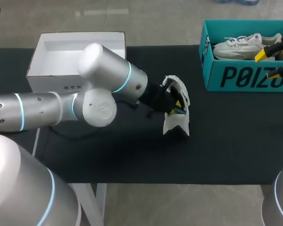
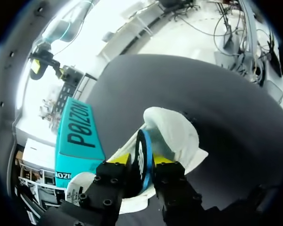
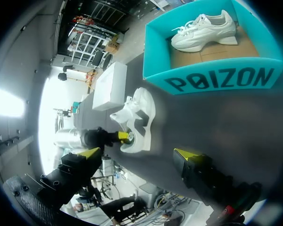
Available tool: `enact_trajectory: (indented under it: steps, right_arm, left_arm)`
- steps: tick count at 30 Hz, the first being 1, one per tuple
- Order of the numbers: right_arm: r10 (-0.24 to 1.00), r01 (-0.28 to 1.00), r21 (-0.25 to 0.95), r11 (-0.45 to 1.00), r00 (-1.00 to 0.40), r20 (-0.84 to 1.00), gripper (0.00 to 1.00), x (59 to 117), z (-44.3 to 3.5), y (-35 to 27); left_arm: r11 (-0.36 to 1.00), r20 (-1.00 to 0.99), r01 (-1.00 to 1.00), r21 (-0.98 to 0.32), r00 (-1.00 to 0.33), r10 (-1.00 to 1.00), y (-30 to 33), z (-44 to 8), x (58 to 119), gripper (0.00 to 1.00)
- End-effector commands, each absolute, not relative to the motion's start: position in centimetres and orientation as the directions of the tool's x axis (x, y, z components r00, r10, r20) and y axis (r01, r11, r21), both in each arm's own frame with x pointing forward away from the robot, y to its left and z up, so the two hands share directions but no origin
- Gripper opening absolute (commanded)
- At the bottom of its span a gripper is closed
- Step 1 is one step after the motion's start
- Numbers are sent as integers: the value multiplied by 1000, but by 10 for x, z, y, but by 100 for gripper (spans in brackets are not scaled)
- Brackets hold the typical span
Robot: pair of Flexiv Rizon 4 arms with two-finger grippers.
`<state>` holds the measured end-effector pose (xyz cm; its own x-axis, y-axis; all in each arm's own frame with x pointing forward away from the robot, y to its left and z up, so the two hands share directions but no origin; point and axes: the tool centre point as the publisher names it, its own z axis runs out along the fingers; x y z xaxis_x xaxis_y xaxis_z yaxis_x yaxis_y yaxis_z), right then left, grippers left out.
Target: Take the shoe out of the shoebox, open the shoe tongue, remove and reinsert the insole, then place the shoe into the shoebox
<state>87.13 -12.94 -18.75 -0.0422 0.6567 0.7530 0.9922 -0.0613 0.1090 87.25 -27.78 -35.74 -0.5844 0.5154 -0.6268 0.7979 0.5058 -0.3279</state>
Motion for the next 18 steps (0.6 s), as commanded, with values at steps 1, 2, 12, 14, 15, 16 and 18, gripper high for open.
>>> enact_trajectory:
  steps: [1, 2, 12, 14, 15, 16, 18]
  right_arm:
    - [659, 992, 107, -62, -40, 751, 100, 871, -187, -129]
    - [659, 992, 107, -62, -40, 751, 100, 871, -187, -129]
    - [659, 992, 107, -62, -40, 751, 100, 871, -187, -129]
    - [659, 992, 107, -62, -40, 751, 100, 871, -187, -129]
    - [659, 992, 107, -62, -40, 751, 100, 871, -187, -129]
    - [659, 992, 107, -62, -40, 751, 100, 871, -187, -129]
    - [659, 992, 107, -62, -40, 751, 100, 871, -187, -129]
  left_arm:
    - [515, -606, 795, -321, -590, 534, -262, -336, 869, 100]
    - [515, -605, 795, -322, -591, 534, -261, -333, 869, 100]
    - [431, -572, 845, -318, -533, 623, -261, -308, 879, 0]
    - [350, -496, 878, -326, -474, 727, -261, -307, 878, 0]
    - [322, -468, 892, -318, -443, 765, -260, -306, 878, 0]
    - [288, -431, 915, -282, -389, 815, -259, -306, 878, 0]
    - [229, -361, 944, -239, -306, 881, -257, -304, 880, 0]
